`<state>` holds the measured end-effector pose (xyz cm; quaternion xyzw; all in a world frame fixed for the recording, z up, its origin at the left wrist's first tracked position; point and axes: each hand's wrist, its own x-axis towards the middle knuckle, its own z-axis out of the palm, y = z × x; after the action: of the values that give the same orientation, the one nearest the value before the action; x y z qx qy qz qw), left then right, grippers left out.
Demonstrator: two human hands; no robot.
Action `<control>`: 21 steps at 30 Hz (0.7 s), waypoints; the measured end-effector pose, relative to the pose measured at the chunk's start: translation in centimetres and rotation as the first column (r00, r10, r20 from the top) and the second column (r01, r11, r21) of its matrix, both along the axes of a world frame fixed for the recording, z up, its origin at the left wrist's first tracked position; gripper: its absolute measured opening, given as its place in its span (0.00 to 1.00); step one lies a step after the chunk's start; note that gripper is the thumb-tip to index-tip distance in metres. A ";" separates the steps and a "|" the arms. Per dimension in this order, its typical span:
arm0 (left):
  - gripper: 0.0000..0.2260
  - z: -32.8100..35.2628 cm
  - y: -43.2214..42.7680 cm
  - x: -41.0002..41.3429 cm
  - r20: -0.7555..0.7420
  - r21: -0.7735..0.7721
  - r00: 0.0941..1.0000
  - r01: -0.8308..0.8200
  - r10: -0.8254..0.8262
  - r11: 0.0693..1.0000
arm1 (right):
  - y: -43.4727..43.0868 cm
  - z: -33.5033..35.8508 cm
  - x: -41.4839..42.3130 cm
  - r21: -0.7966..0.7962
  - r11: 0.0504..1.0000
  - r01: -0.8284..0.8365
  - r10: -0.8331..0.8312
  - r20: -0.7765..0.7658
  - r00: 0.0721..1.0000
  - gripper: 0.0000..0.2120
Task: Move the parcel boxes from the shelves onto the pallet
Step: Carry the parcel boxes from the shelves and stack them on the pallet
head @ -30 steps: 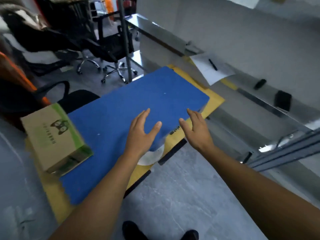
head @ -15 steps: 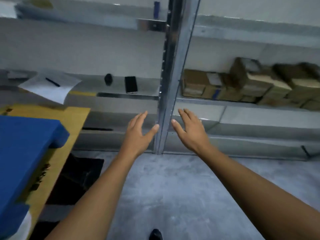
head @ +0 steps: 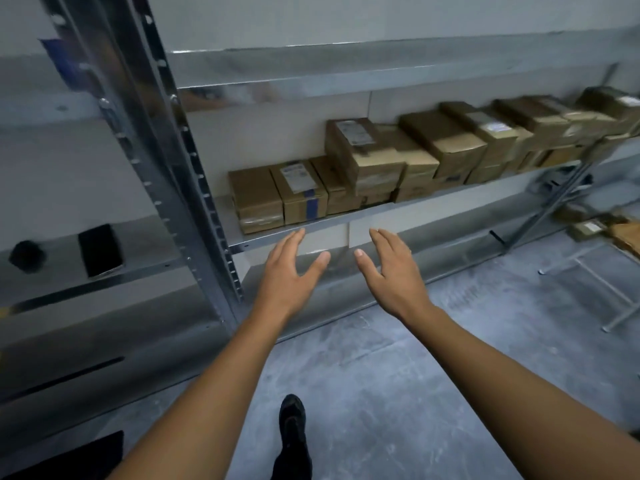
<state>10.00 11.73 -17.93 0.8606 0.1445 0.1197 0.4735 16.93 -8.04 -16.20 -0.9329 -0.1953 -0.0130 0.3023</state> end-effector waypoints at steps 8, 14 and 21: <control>0.33 -0.7 -0.1 14.7 -0.018 -0.086 0.999 0.036 -0.038 0.996 | -0.4 0.1 12.5 -0.044 0.985 0.165 -0.165 0.014 0.986 0.34; 0.34 -1.2 0.2 23.8 -0.027 -0.118 0.998 0.047 -0.050 0.992 | 0.1 0.1 20.6 -0.064 0.971 0.229 -0.229 0.018 0.973 0.35; 0.31 -1.6 -2.0 30.7 -0.026 -0.161 0.997 0.072 -0.077 0.984 | -0.7 -0.4 25.8 -0.073 0.970 0.231 -0.230 0.016 0.973 0.39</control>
<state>40.67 9.77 -19.57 0.8265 0.1290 0.0759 0.5427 42.72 -8.77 -16.61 -0.9598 -0.0871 -0.0443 0.2630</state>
